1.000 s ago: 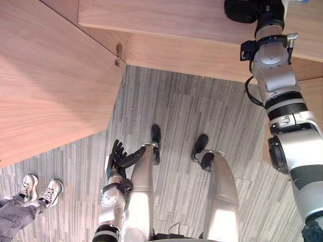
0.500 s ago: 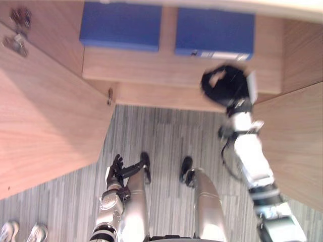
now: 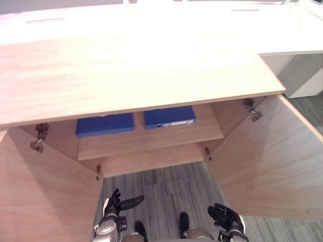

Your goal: Walk over to the cabinet, pick up the folder, carry it to the office cabinet, place the folder inside the office cabinet, then close the office cabinet door

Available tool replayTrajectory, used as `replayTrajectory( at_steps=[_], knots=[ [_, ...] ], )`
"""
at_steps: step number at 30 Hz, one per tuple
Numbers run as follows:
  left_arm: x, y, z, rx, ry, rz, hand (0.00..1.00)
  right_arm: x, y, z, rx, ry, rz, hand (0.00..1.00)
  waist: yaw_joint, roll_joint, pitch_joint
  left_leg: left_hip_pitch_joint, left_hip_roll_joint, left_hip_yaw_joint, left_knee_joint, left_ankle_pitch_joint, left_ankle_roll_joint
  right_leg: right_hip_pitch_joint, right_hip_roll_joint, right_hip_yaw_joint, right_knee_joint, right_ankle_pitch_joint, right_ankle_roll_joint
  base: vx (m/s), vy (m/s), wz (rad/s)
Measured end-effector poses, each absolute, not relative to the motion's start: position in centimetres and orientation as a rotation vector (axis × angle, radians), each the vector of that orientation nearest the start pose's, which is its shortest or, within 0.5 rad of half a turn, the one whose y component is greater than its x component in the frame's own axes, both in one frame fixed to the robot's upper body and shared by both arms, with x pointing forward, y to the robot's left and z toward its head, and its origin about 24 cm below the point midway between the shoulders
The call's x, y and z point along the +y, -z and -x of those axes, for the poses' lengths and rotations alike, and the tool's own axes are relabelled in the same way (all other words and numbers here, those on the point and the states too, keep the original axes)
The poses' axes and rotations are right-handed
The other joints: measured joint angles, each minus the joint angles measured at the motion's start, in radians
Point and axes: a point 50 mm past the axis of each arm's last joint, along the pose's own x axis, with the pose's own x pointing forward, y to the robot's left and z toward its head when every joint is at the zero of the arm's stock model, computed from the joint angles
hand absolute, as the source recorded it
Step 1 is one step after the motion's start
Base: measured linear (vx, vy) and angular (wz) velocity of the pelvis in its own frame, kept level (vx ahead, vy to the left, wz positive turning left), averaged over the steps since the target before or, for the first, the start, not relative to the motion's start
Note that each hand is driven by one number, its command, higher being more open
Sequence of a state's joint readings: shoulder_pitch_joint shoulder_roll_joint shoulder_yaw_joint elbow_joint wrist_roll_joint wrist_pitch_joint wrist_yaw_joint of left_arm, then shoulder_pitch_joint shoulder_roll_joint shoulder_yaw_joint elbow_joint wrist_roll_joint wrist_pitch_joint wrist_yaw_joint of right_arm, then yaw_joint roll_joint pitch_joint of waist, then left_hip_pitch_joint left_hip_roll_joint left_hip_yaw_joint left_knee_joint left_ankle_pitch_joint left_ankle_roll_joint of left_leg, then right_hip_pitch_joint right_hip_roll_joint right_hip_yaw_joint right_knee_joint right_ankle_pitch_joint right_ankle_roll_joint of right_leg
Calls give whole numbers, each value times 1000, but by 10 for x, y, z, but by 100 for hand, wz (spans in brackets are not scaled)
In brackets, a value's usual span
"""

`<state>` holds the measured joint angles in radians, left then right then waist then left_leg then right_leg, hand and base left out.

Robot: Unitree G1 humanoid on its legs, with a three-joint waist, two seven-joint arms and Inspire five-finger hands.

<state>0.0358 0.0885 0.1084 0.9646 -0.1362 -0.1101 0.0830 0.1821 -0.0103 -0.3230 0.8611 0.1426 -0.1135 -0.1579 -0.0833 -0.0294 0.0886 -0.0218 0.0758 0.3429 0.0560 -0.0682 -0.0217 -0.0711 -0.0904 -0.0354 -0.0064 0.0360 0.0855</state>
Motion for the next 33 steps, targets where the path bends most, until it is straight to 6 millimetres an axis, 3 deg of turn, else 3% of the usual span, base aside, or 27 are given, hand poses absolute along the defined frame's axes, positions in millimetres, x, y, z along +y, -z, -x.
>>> replayTrajectory(
  at_steps=[6,8,13,16,19,22,24,26,30,33],
  knots=[
    [201,147,-128,927,-294,55,100,-257,133,-82,784,903,-315,100,-19,3,-20,46,-22,39,-36,9,4,8,3,58,-23,26,1,-79,12,-28],
    [202,148,-124,938,-295,50,100,-275,120,-86,686,995,-345,100,-21,6,-21,55,-24,59,-48,9,3,3,1,82,-33,38,2,-110,18,-35],
    [202,154,-104,988,-296,51,100,-333,65,-121,368,1134,-298,100,-49,22,-17,55,-44,125,-51,-4,-1,-37,-1,153,-31,53,1,-77,16,-40],
    [193,158,-93,1017,-285,79,100,-370,22,-146,169,1191,-254,100,-64,73,3,54,-53,165,-41,-16,11,-57,-4,198,-30,58,3,-35,12,-40],
    [186,159,-90,1023,-270,102,100,-394,-16,-174,27,1181,-247,100,-67,132,27,38,-57,180,-15,-40,22,-84,-5,240,-30,69,15,6,3,-43],
    [184,159,-89,1020,-262,109,100,-402,-37,-198,-24,1127,-226,100,-70,166,50,29,-60,190,-2,-56,28,-100,-4,271,-31,76,18,27,-16,-38],
    [181,159,-89,1010,-244,109,100,-403,-54,-228,-2,991,-141,100,-70,189,70,7,-58,190,25,-79,30,-125,-3,308,-37,88,21,13,-25,-45],
    [177,159,-91,1001,-211,101,100,-404,-62,-240,13,917,-76,100,-74,202,88,-3,-59,192,43,-92,35,-130,-5,320,-47,95,22,5,-21,-29],
    [168,156,-97,967,-139,84,100,-389,-83,-275,29,697,56,100,-76,215,129,-27,-53,210,87,-118,34,-146,-3,352,-67,114,19,-7,-13,-24],
    [167,155,-99,951,-129,83,100,-385,-86,-280,25,673,71,100,-77,217,143,-37,-41,222,107,-130,28,-153,5,362,-72,122,21,18,-25,-16]
  ],
)
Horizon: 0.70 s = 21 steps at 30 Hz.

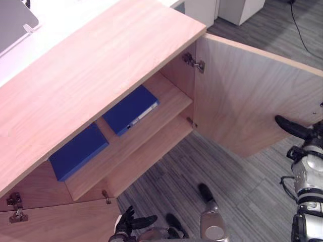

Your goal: Walk over to the cabinet, pick up the folder, carry it to the office cabinet, place the folder inside the office cabinet, then close the office cabinet door

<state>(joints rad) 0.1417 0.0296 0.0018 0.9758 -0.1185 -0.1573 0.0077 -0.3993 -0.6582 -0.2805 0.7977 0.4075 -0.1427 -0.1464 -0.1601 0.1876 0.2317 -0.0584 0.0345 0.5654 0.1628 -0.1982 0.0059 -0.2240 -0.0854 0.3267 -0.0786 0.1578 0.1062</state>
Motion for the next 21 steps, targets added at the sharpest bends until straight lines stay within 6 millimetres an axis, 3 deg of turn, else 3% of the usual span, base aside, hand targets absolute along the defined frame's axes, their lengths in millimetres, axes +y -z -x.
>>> replayTrajectory(
  at_steps=[3,6,8,12,16,17,21],
  knots=[
    [167,155,-101,949,-126,78,100,-374,-84,-278,24,612,116,100,-7,-1,2,0,18,10,9,-10,-8,-3,17,11,1,3,1,53,-33,-20],
    [167,154,-105,940,-118,61,100,-349,-74,-268,4,521,135,100,-24,-10,8,9,33,23,12,-14,-16,-4,42,30,4,7,2,50,-35,-28],
    [168,153,-110,928,-125,50,100,-324,-66,-258,-29,465,100,100,-26,-21,16,25,46,31,8,-14,-16,-4,56,56,6,12,0,31,-67,-41],
    [167,149,-124,896,-138,42,100,-260,-55,-217,-98,328,12,100,-54,-63,39,45,71,53,24,-17,-24,10,83,82,9,20,-7,-15,-78,-22],
    [167,148,-130,888,-125,25,100,-205,-28,-170,13,187,-91,100,-57,-106,38,46,91,57,51,-26,-36,19,95,85,9,24,-11,-52,-76,-8],
    [170,148,-129,893,-130,18,100,-180,-19,-153,74,101,-145,100,-57,-127,35,47,98,57,63,-28,-39,23,99,86,9,28,-13,-47,-63,-2],
    [183,151,-124,939,-128,-38,100,-124,-4,-125,212,-153,-251,100,-44,-167,22,47,109,41,88,-31,-38,39,99,73,10,33,-15,-47,-50,10]
  ],
)
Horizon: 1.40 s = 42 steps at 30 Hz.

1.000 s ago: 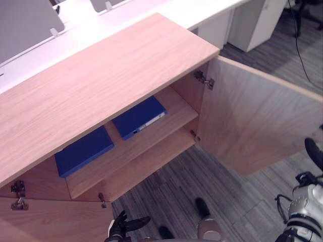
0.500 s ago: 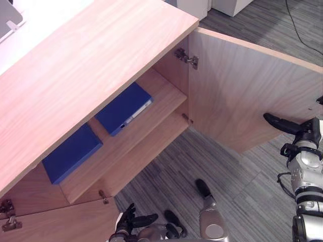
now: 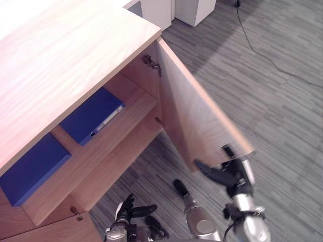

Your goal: Walk over to the cabinet, pick up the folder, carry it to the office cabinet, place the folder inside the office cabinet, then close the office cabinet door

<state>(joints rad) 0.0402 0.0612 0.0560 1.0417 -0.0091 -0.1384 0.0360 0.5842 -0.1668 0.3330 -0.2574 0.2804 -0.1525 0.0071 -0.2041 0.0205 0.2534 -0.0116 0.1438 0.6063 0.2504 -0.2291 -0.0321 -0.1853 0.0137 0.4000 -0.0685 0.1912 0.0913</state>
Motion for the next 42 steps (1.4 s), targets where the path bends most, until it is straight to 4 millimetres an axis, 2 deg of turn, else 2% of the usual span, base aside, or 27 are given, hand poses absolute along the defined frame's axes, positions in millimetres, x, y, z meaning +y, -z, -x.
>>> replayTrajectory(
  at_steps=[1,2,3,5,7,8,9,12,13,14,16,17,20,23,26,29,30,36,39,42],
  knots=[
    [187,152,-125,948,-121,-62,100,-107,-2,-121,246,-257,-259,100,9,-4,-1,-1,0,-20,6,0,0,11,-5,-19,1,0,0,-52,-37,37],
    [187,151,-127,949,-114,-74,100,-101,-1,-120,258,-303,-257,100,20,-5,-1,-3,0,-31,10,0,1,17,-8,-29,2,0,0,-64,-21,49],
    [190,150,-131,939,-106,-96,100,-87,-2,-121,249,-415,-241,100,44,-9,0,-6,-2,-53,16,2,4,26,-15,-50,2,0,0,-80,-11,62],
    [196,148,-136,929,-105,-127,100,-69,-13,-130,179,-550,-214,100,67,-22,1,-15,-10,-101,23,10,15,45,-31,-96,2,-3,0,-74,-4,74],
    [203,146,-137,928,-114,-147,100,-55,-30,-153,60,-646,-178,100,98,-40,-9,-42,-25,-173,28,20,20,53,-53,-163,14,-17,2,-102,-6,89],
    [204,146,-136,932,-117,-150,100,-53,-33,-161,33,-656,-160,100,104,-45,-11,-50,-30,-192,28,21,19,53,-59,-183,20,-22,2,-83,2,108],
    [206,147,-135,942,-123,-154,100,-51,-35,-177,-6,-662,-108,100,116,-53,-16,-68,-43,-240,27,32,26,59,-74,-228,23,-30,3,-73,12,102],
    [208,144,-139,924,-144,-138,100,-57,-25,-222,7,-573,13,100,167,-70,-27,-103,-80,-338,-6,75,35,62,-107,-331,34,-48,4,-49,7,116],
    [209,142,-142,908,-152,-132,100,-64,-20,-240,25,-504,73,100,191,-71,-28,-119,-93,-380,-13,88,39,66,-123,-374,36,-55,5,-25,7,106],
    [209,141,-143,900,-158,-127,100,-70,-18,-249,39,-469,92,100,200,-71,-28,-124,-97,-395,-19,95,40,67,-126,-391,37,-57,6,-15,7,91],
    [213,139,-144,885,-198,-95,100,-90,-11,-280,89,-359,196,100,231,-70,-28,-141,-118,-453,-39,127,52,72,-139,-451,37,-63,8,-1,4,86],
    [217,139,-142,884,-235,-75,100,-99,-7,-293,116,-297,237,100,248,-70,-28,-144,-124,-473,-47,140,53,76,-145,-471,37,-64,8,5,2,69],
    [223,138,-136,877,-281,-69,100,-114,-5,-313,176,-130,213,100,280,-67,-27,-154,-140,-512,-68,162,56,78,-156,-510,37,-63,8,-20,17,43],
    [225,140,-130,887,-305,-52,100,-126,-7,-317,174,-40,199,100,286,-63,-27,-167,-156,-555,-84,180,60,81,-168,-552,37,-63,8,-37,23,51],
    [229,142,-120,904,-348,-22,100,-140,1,-310,204,22,197,100,285,-60,-26,-172,-175,-626,-121,205,52,96,-179,-620,37,-64,7,-43,18,71],
    [228,144,-110,911,-372,6,100,-157,19,-295,265,50,216,100,287,-51,-26,-166,-189,-709,-181,249,40,117,-187,-697,37,-77,2,-22,-11,88],
    [229,145,-104,920,-377,7,100,-163,28,-286,300,45,227,100,294,-48,-27,-156,-197,-743,-215,272,35,133,-192,-728,37,-100,4,-8,-42,76],
    [234,149,-81,948,-470,100,100,-171,57,-260,423,-10,261,100,320,-19,-33,-118,-190,-848,-321,346,21,166,-180,-831,53,-152,3,4,-68,57],
    [248,145,-78,907,-580,166,100,-171,74,-244,497,-30,274,100,345,-17,-34,-110,-186,-893,-338,356,14,189,-174,-879,53,-170,1,8,-55,45],
    [278,131,-81,820,-689,165,100,-168,85,-229,542,-63,275,100,361,-17,-34,-111,-188,-932,-339,357,12,208,-171,-921,53,-187,3,6,-22,40]
  ],
)
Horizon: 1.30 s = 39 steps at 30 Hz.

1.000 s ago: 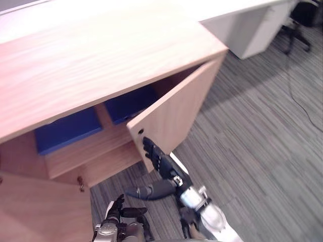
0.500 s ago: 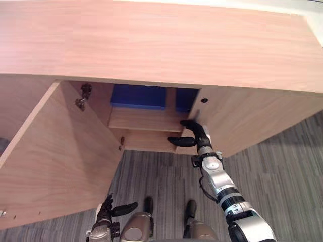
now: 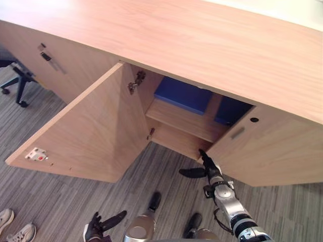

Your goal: Walk over to the cabinet, pick up the folder, carry it to the office cabinet, place the folder inside the office cabinet, then close the office cabinet door

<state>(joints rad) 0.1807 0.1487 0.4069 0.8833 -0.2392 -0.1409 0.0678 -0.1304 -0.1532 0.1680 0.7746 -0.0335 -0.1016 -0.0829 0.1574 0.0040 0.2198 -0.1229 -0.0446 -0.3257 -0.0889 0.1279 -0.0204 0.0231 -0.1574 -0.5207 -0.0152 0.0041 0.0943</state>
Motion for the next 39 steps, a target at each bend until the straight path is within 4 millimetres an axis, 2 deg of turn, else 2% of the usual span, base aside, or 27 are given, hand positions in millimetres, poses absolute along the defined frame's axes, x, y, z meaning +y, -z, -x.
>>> replayTrajectory(
  at_steps=[1,3,4,5,7,8,9,10,11,12,15,19,21,25,28,32,36,39],
  knots=[
    [291,124,-85,782,-706,142,100,-168,88,-225,552,-64,271,100,6,0,0,-2,-1,-12,-3,1,-2,4,1,-13,0,-6,-3,5,-30,41],
    [329,93,-104,641,-740,47,100,-170,95,-214,580,-59,269,100,22,0,0,-12,-2,-48,-3,4,-5,13,6,-51,0,-19,-5,15,-45,47],
    [338,84,-109,601,-748,16,100,-171,96,-212,586,-59,269,100,23,0,0,-15,-2,-57,-3,7,-4,15,7,-61,0,-21,-4,23,-48,44],
    [354,65,-120,520,-753,-41,100,-172,98,-208,593,-56,268,100,22,0,0,-21,-4,-77,-2,12,-7,18,9,-80,0,-24,-2,16,-31,39],
    [372,32,-141,380,-750,-122,100,-175,103,-200,619,-53,269,100,25,-1,0,-26,-6,-94,1,14,-8,21,11,-93,0,-28,-4,16,-21,30],
    [374,24,-147,342,-746,-139,100,-175,104,-198,626,-51,269,100,25,-1,0,-26,-6,-97,1,14,-8,22,11,-94,0,-29,-5,6,-8,17],
    [376,7,-159,265,-724,-168,100,-177,107,-193,638,-47,267,100,25,-1,-1,-25,-6,-101,1,14,-8,25,10,-95,0,-30,-6,-7,2,11],
    [374,-9,-171,191,-687,-196,100,-177,109,-189,649,-45,266,100,24,-2,-1,-25,-6,-102,1,14,-7,26,9,-94,0,-30,-7,-16,10,8],
    [371,-16,-177,157,-669,-206,100,-178,110,-187,656,-45,265,100,23,-2,-1,-25,-7,-102,1,15,-7,26,8,-94,0,-30,-7,0,0,0],
    [363,-31,-190,86,-613,-228,100,-178,113,-181,672,-46,260,100,21,-3,-1,-24,-8,-100,1,15,-7,26,7,-91,1,-30,-7,-27,22,-3],
    [349,-46,-203,2,-545,-231,100,-179,120,-168,716,-45,244,100,14,-8,-5,-19,-6,-88,1,15,-7,25,6,-78,1,-31,-7,-38,18,-12],
    [353,-44,-194,11,-565,-223,100,-186,131,-144,794,-12,213,100,14,-33,-20,-15,10,-37,-4,11,-11,7,13,-34,8,-30,-8,-46,5,-25],
    [353,-41,-189,21,-570,-210,100,-189,134,-139,818,2,206,100,14,-41,-28,-12,17,-17,-4,10,-12,0,15,-16,14,-30,-9,-68,6,-31],
    [341,-26,-172,35,-591,-132,100,-194,137,-129,848,37,188,100,14,-51,-51,-6,30,33,-5,4,-17,-21,20,37,24,-28,-22,-82,14,-34],
    [319,-11,-160,43,-595,-39,100,-195,139,-124,866,53,179,100,7,-52,-59,-6,36,70,-5,4,-16,-32,22,72,26,-27,-23,-81,31,-17],
    [290,16,-141,140,-555,21,100,-191,141,-120,879,87,138,100,-11,-50,-72,-7,53,149,-4,9,-17,-51,20,118,32,-28,-13,-66,39,-12],
    [249,49,-121,306,-456,88,100,-189,142,-117,882,127,100,100,-17,-51,-73,-8,62,252,-4,11,-17,-93,26,238,45,-20,2,-61,44,-39],
    [212,74,-107,460,-327,121,100,-187,141,-119,871,149,86,100,-55,-52,-72,-7,61,336,1,11,-16,-143,28,341,70,-11,16,-50,58,-68]
  ],
)
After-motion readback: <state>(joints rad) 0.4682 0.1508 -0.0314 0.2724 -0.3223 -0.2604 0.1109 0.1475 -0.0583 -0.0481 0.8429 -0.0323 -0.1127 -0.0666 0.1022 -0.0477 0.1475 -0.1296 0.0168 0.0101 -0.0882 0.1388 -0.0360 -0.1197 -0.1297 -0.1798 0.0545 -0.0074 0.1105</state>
